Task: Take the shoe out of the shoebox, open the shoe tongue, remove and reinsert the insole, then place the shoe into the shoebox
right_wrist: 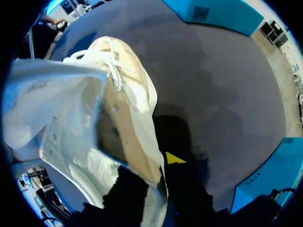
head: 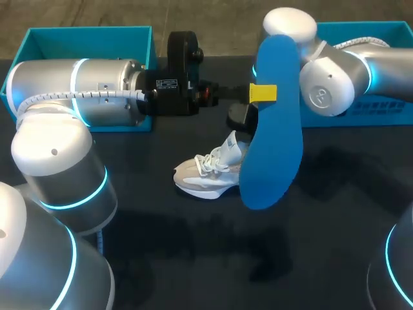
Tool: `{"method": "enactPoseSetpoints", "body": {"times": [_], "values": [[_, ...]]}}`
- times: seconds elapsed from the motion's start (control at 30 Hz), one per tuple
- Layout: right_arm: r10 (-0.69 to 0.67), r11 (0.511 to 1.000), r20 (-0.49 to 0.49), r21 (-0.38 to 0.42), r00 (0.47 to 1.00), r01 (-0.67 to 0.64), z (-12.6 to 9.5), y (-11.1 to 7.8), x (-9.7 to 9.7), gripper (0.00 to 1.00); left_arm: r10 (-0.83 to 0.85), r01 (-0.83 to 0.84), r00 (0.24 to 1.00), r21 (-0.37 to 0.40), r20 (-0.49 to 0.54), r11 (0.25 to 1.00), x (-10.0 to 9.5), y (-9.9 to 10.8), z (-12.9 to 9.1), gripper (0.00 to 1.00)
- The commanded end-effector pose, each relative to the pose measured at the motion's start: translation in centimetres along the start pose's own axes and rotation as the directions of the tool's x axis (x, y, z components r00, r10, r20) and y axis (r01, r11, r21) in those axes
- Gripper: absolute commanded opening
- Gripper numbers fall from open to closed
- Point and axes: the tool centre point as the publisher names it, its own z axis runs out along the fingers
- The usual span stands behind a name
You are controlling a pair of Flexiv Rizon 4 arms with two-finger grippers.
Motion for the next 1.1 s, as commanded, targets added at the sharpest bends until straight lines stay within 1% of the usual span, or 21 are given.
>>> {"method": "enactPoseSetpoints", "body": {"times": [0.03,0.07,0.13,0.23,0.3,0.4,0.43,0.5,0.57,0.6,0.63,0.7,0.73,1.1], "values": [[0.040,0.999,-0.024,-0.013,0.999,-0.040,-1.5,-0.8,0.3,0.00,0.000,0.000,1.000,0.001,0.000,1.000,0.0,0.0,0.0,0.00],[0.062,0.998,-0.048,-0.004,0.997,-0.062,-1.8,-0.9,0.5,0.00,0.000,0.000,1.000,0.001,0.000,1.000,0.0,0.0,0.0,0.00],[0.153,0.988,-0.037,0.040,0.987,-0.152,-2.7,-1.2,1.0,0.00,0.000,0.000,1.000,0.001,0.000,1.000,0.0,0.0,0.0,0.00],[0.228,0.973,-0.066,0.031,0.971,-0.227,-4.0,-1.5,1.5,0.00,0.000,0.000,1.000,0.001,0.000,1.000,0.0,0.0,0.0,0.00],[0.281,0.960,-0.086,0.008,0.956,-0.281,-4.6,-1.6,1.7,0.00,0.000,0.000,1.000,0.001,0.000,1.000,0.0,0.0,0.0,0.00],[0.349,0.932,-0.127,-0.054,0.929,-0.358,-4.9,-1.8,2.2,0.00,0.000,0.000,1.000,0.001,0.000,1.000,0.0,0.0,0.0,0.00],[0.387,0.910,-0.154,-0.098,0.909,-0.404,-4.9,-1.9,2.4,0.00,0.000,0.000,1.000,0.001,0.000,1.000,0.0,0.0,0.0,0.00],[0.428,0.880,-0.179,-0.139,0.886,-0.453,-4.8,-1.9,2.7,0.00,0.000,0.000,1.000,0.001,0.000,1.000,0.0,0.0,0.0,0.00],[0.476,0.848,-0.190,-0.158,0.858,-0.506,-4.8,-1.8,3.2,0.00,0.000,0.000,1.000,0.001,0.000,1.000,0.0,0.0,0.0,0.00],[0.494,0.839,-0.188,-0.155,0.849,-0.522,-4.8,-1.7,3.3,0.00,0.000,0.000,1.000,0.001,0.000,1.000,0.0,0.0,0.0,0.00],[0.528,0.819,-0.185,-0.149,0.829,-0.555,-4.8,-1.5,3.6,0.00,0.000,0.000,1.000,0.001,0.000,1.000,0.0,0.0,0.0,0.00],[0.565,0.786,-0.192,-0.169,0.802,-0.594,-5.0,-1.3,3.8,0.00,0.000,0.000,1.000,0.001,0.000,1.000,0.0,0.0,0.0,0.00],[0.561,0.785,-0.190,-0.187,0.806,-0.590,-5.2,-1.0,3.9,0.00,0.000,0.000,1.000,0.001,0.000,1.000,0.0,0.0,0.0,0.00],[0.561,0.785,-0.190,-0.187,0.806,-0.590,-5.2,-1.0,3.9,0.00,0.000,0.000,1.000,0.001,0.000,1.000,0.0,0.0,0.0,0.00]]}}
